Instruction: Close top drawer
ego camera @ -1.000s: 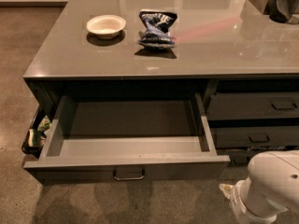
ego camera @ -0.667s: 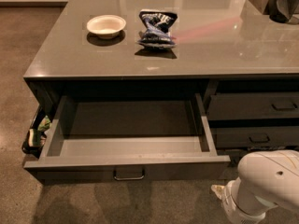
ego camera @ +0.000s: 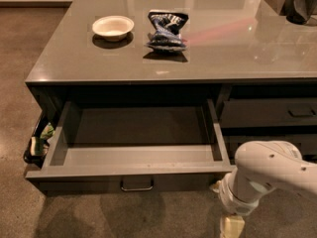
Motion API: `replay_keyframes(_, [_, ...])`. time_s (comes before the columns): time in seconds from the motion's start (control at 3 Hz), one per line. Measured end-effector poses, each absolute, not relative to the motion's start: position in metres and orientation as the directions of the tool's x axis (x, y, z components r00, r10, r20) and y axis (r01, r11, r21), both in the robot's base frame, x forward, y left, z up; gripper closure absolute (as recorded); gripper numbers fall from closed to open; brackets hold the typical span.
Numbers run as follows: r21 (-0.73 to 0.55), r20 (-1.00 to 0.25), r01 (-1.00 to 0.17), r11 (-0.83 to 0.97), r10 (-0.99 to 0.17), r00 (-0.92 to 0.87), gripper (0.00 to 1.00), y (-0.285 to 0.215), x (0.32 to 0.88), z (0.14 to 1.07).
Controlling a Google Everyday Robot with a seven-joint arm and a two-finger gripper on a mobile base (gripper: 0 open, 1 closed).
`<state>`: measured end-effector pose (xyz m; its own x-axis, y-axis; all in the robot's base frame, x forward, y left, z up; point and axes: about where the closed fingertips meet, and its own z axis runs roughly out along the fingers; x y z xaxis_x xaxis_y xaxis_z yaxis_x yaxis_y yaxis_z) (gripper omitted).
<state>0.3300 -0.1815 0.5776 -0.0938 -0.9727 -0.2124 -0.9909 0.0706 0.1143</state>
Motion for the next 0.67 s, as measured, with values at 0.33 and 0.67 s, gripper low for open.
replay_keyframes(0.33, [0.109,-0.231,-0.990,0.086,-0.967,-0.110,0.00,-0.167,0.356,0.577])
replay_keyframes(0.67, [0.102,-0.252,-0.989,0.110,-0.958,-0.133,0.00,-0.147,0.392,0.580])
